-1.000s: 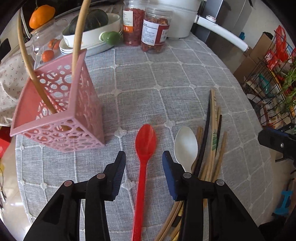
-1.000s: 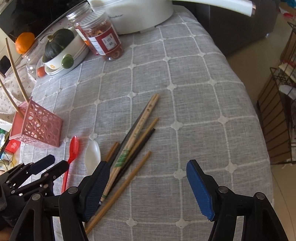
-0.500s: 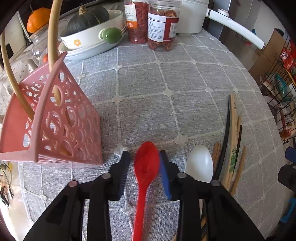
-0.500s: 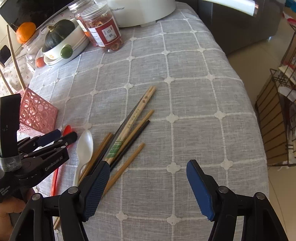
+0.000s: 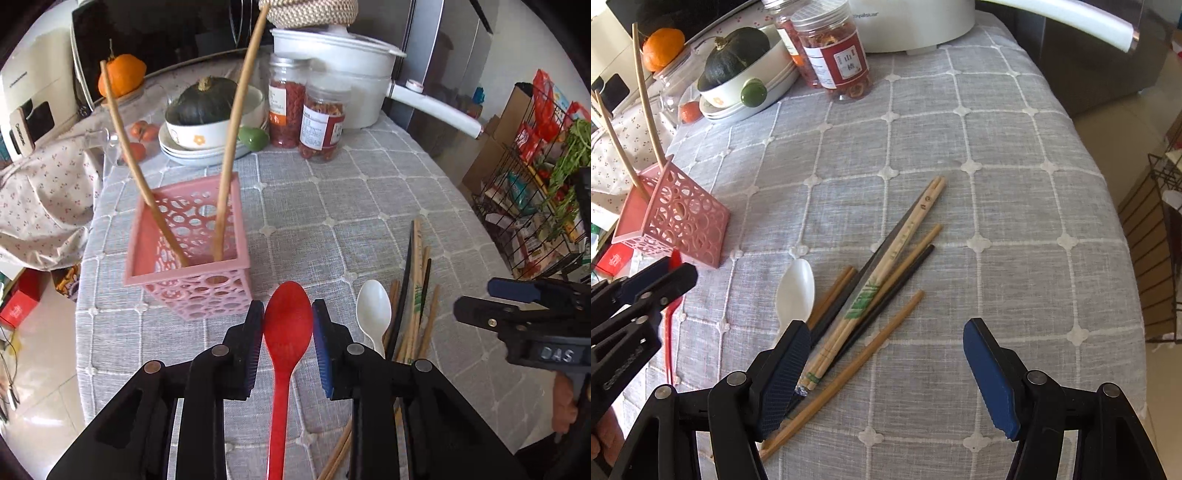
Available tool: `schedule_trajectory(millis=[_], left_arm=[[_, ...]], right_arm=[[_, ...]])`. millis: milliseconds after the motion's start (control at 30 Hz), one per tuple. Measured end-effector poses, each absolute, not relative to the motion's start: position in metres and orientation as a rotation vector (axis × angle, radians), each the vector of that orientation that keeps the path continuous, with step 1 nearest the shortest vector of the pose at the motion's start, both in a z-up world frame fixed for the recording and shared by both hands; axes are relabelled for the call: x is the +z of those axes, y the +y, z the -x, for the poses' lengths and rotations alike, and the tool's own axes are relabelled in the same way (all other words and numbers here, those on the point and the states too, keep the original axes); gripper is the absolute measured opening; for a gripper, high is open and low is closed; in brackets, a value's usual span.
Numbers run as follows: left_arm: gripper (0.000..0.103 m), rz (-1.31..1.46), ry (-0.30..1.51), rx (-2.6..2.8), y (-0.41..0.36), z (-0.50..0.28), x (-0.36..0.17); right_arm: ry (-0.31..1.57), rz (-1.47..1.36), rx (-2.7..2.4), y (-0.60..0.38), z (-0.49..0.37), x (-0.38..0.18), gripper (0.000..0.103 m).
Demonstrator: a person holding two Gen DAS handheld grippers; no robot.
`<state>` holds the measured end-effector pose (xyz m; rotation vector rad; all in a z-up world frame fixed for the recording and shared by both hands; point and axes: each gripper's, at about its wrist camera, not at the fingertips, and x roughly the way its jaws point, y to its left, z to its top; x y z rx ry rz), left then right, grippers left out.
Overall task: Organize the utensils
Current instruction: 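Lift the red spoon with the left tool while the right tool grasps the white spoon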
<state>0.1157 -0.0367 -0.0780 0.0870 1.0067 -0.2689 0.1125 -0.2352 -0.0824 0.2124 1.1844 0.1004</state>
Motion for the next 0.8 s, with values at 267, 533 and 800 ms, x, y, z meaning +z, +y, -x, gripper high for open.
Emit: schedule_trajectory(millis=[267, 533, 800], left_arm=[[0.028, 0.036, 0.957, -0.272, 0.015, -0.095, -0.063], [0.028, 0.108, 0.975, -0.266, 0.046, -0.099, -0.065], [0.028, 0.136, 0.964, -0.259, 0.06, -0.099, -0.061]], right_arm=[[1.223, -0.176, 0.146, -0.191, -0.128, -0.097, 0.074], [1.238, -0.133, 0.15, -0.161, -0.15, -0.112, 0.069], [1.271, -0.075, 0.115, -0.144, -0.166, -0.133, 0.053]])
